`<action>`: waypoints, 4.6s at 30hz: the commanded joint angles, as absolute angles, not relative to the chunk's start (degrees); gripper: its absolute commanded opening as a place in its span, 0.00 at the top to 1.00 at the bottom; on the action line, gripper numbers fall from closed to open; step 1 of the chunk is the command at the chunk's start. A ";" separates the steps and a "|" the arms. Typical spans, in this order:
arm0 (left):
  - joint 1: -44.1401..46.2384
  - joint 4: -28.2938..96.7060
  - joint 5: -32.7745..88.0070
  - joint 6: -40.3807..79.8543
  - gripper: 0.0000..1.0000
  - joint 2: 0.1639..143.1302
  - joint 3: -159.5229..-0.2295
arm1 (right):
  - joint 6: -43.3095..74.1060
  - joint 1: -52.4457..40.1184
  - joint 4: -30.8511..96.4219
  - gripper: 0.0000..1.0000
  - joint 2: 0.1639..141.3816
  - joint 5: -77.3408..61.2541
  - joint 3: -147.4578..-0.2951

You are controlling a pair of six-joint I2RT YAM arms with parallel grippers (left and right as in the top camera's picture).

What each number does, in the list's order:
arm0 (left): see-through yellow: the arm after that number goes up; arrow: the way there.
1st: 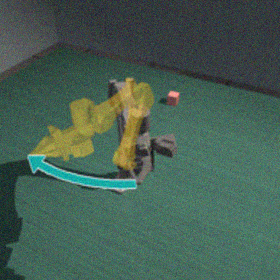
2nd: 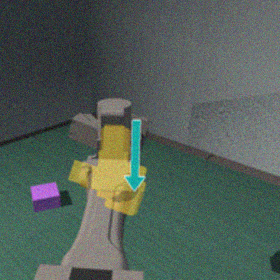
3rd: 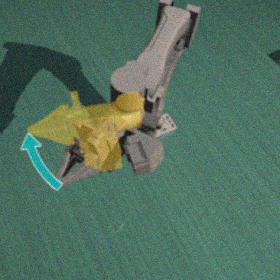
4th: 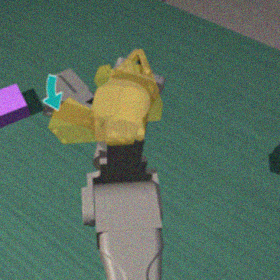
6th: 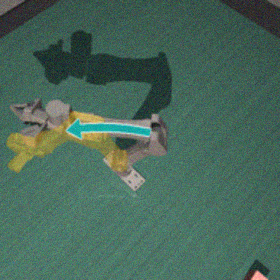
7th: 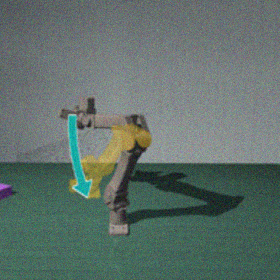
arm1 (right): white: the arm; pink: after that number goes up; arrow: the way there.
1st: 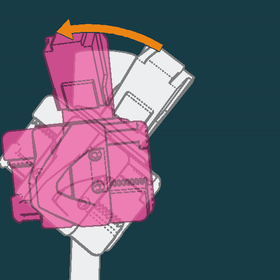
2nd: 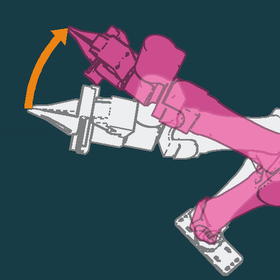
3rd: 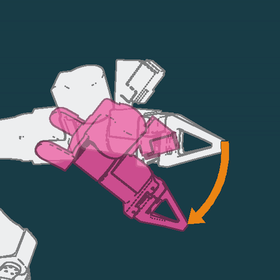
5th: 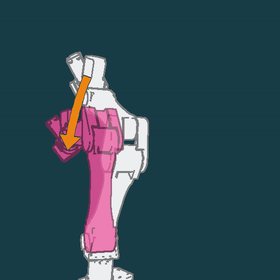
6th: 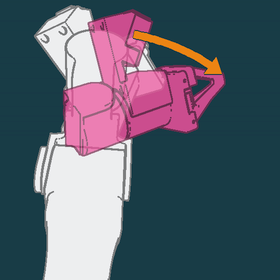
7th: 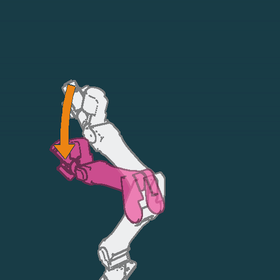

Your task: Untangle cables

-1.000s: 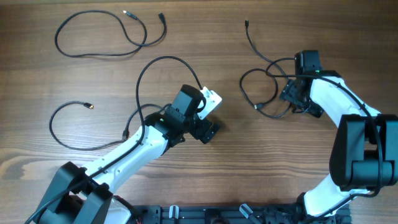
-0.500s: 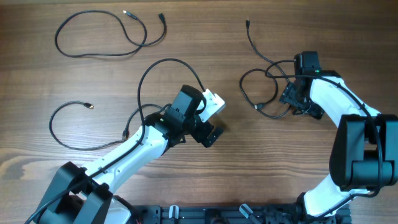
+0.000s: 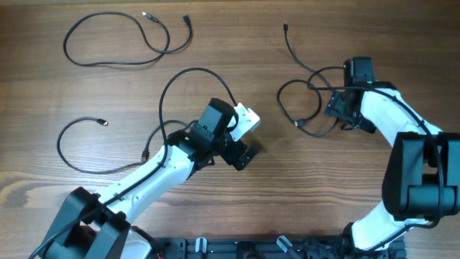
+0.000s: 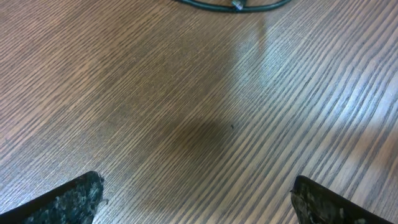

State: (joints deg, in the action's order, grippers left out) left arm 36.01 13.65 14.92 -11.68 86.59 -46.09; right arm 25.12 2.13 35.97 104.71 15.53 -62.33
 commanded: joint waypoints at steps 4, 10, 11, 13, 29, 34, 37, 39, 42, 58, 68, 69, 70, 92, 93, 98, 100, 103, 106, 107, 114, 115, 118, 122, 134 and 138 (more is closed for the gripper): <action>36.27 12.62 15.79 -11.18 0.00 87.02 -45.98 | 23.29 8.78 36.10 0.08 105.56 16.73 -62.22; 36.27 8.34 15.81 -11.42 0.00 87.02 -45.98 | 17.74 10.33 35.42 0.17 105.56 8.21 -62.19; 36.27 7.46 15.81 -11.49 0.00 87.02 -45.98 | 17.45 9.72 34.54 0.17 105.56 6.28 -62.13; 36.27 6.55 15.81 -11.60 0.00 87.02 -45.98 | 16.25 8.84 32.84 0.16 105.56 2.87 -62.13; 36.27 4.67 15.38 -11.81 0.00 87.02 -45.98 | 16.08 -2.70 27.75 0.16 105.54 -7.55 -62.13; 36.25 4.49 15.38 -11.81 0.00 87.02 -45.98 | 19.33 -3.16 28.45 0.18 105.01 -6.79 -62.19; 36.16 4.27 15.38 -11.79 0.00 87.00 -45.98 | 19.55 -3.44 32.40 0.18 101.06 -2.59 -62.67; 36.12 4.10 15.35 -11.73 0.00 87.00 -45.98 | 19.55 -4.19 34.59 0.18 96.38 -2.57 -62.67; 36.12 3.99 14.92 -11.27 0.00 87.00 -45.98 | 21.19 -5.74 37.19 0.15 90.24 -2.59 -62.67; 33.26 4.47 -5.85 9.50 0.00 87.00 -45.98 | 30.30 -15.70 46.48 0.13 99.29 0.12 -61.73; 33.04 4.51 -5.85 9.47 0.00 87.02 -45.98 | 31.62 -15.68 41.67 0.13 109.32 0.45 -61.39; 33.04 4.51 -5.85 9.47 0.00 87.02 -45.98 | 31.62 -15.70 40.58 0.13 110.28 0.43 -61.39; 33.04 4.51 -5.87 9.47 0.00 87.02 -45.98 | 31.57 -15.68 39.44 0.13 111.15 0.43 -61.39; 33.04 4.45 -5.89 9.50 0.00 87.00 -45.98 | 32.18 -11.90 10.98 0.09 129.95 -0.01 -70.89; 33.04 4.21 -5.89 9.50 0.00 86.89 -45.98 | 30.68 -11.22 13.74 0.08 127.98 0.03 -72.51; 32.97 3.86 -11.27 12.82 0.00 83.22 -45.98 | 23.88 -10.48 23.31 0.01 114.08 0.62 -75.22; 32.99 3.86 -11.62 12.95 0.00 81.19 -45.98 | 22.63 -10.52 26.85 0.01 107.48 0.62 -75.22; 32.97 4.08 -11.64 12.93 0.00 79.02 -45.98 | 20.97 -10.52 33.19 0.00 97.86 0.64 -75.22; 32.99 4.16 -11.62 12.93 0.00 78.65 -45.98 | 20.99 -10.52 39.62 0.00 90.26 0.60 -75.22; 32.99 4.54 -11.62 12.91 0.00 78.65 -45.98 | 21.02 -10.52 41.69 0.00 87.85 0.60 -75.22; 32.99 8.69 -11.42 12.91 0.00 78.65 -45.98 | 21.17 -10.52 47.83 0.00 81.01 0.40 -75.22; 32.99 8.78 -11.44 12.91 0.00 78.65 -45.98 | 21.15 -10.52 47.86 0.00 81.21 0.43 -75.20; 32.99 8.82 -11.42 12.91 0.00 78.65 -45.98 | 21.15 -10.52 47.83 0.00 81.34 0.40 -75.20; 32.99 8.82 -11.42 12.91 0.00 78.65 -45.98 | 21.15 -10.52 47.81 0.00 81.34 0.43 -75.20; 32.88 11.16 -12.25 12.27 0.00 78.65 -45.98 | 21.17 -10.52 47.81 0.00 81.34 0.40 -75.20; 32.80 15.84 -12.62 12.25 0.00 78.61 -45.98 | 21.17 -10.52 47.81 0.00 81.34 0.43 -75.20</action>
State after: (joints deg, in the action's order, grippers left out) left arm 33.23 14.15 -11.33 12.34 79.48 -46.06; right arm 22.15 -10.35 47.77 81.52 1.06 -74.83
